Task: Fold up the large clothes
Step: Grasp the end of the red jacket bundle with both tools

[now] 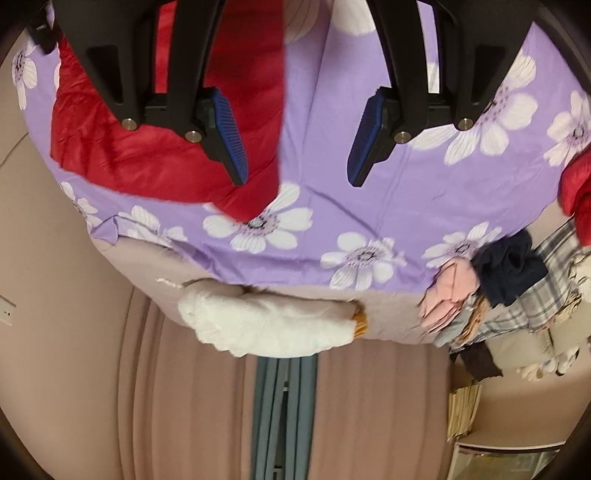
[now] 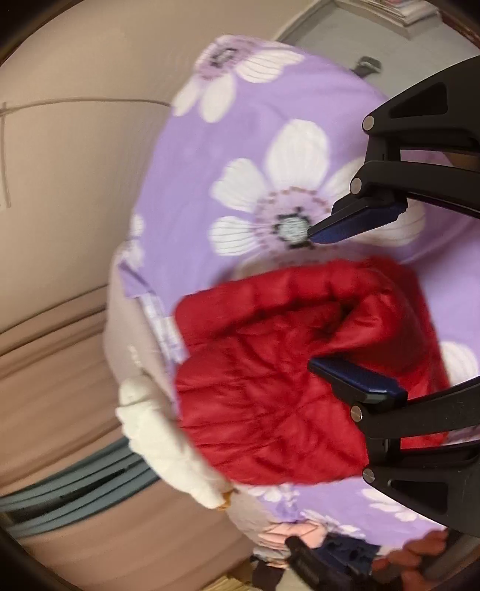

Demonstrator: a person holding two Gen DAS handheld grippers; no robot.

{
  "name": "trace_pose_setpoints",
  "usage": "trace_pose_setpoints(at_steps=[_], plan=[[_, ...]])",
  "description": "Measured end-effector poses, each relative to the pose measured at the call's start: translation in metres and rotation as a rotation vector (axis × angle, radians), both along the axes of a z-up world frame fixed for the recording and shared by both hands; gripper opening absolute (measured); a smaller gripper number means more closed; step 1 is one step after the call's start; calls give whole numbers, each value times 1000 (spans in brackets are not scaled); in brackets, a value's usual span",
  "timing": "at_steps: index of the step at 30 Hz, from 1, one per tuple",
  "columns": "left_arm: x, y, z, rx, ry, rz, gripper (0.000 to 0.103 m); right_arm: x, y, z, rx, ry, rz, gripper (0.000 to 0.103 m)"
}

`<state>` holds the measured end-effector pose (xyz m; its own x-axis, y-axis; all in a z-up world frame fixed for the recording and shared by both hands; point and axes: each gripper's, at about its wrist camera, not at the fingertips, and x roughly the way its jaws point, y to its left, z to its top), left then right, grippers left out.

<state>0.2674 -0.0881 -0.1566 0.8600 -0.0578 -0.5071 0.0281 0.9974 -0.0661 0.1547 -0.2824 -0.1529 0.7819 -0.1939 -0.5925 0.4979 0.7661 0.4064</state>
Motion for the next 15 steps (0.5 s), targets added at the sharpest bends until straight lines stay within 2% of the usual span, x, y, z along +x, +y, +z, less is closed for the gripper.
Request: trace_pose_setpoints(at_steps=[4, 6, 8, 10, 13, 15], plan=[[18, -5, -9, -13, 35, 8, 57, 21, 2, 31, -49, -88, 20, 62], [27, -9, -19, -20, 66, 6, 57, 53, 3, 43, -73, -102, 79, 62], [36, -13, -32, -30, 94, 12, 57, 80, 4, 40, -66, -58, 106, 62], [47, -20, -44, -24, 118, 17, 57, 100, 9, 35, -72, -23, 110, 52], [64, -32, -63, -13, 164, 21, 57, 124, 14, 15, -80, 35, 105, 51], [74, -38, -79, -38, 204, 2, 57, 133, 11, -4, -67, 60, 80, 51]])
